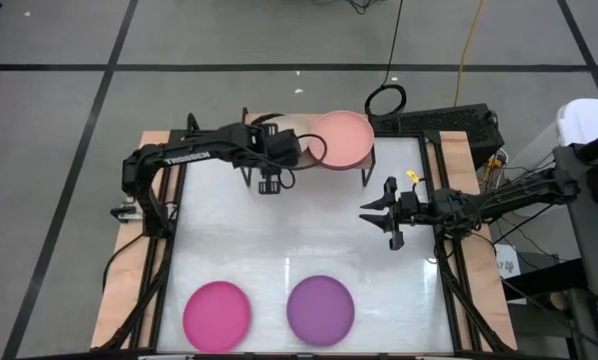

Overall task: Place and stack plates onto a shelf
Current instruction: Stack the light brown plate on top of the black plate on the shelf, then stack the violet plate on top of the light brown plate on the shelf

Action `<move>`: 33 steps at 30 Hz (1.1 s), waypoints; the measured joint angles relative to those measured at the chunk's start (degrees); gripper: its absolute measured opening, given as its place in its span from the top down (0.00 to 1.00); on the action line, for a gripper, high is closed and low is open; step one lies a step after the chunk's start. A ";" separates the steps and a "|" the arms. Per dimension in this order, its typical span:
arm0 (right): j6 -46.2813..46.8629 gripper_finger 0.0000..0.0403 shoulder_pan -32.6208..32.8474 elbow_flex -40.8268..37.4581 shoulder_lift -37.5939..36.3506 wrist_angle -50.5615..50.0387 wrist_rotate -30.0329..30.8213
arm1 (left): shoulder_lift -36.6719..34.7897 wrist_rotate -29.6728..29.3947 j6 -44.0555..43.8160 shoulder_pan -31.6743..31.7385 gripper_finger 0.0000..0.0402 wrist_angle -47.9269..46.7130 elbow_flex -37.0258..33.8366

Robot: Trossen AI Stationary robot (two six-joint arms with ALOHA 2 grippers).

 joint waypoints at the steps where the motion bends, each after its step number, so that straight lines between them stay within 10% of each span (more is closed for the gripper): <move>1: 0.02 0.76 0.00 0.00 0.00 0.00 0.00 | -0.04 0.02 -0.06 0.00 0.82 -0.38 0.02; 15: 0.00 0.76 0.00 0.00 0.00 -0.62 -0.05 | -4.34 -1.91 -10.31 -2.08 0.58 -5.52 0.02; 23: 0.00 0.76 0.00 0.00 0.00 -5.14 -0.20 | -16.75 -9.58 -16.36 -19.25 0.63 7.56 -0.79; 33: 2.22 0.76 1.41 0.00 1.16 -8.74 -3.17 | -27.07 -24.71 -15.62 -42.17 0.66 46.25 -29.57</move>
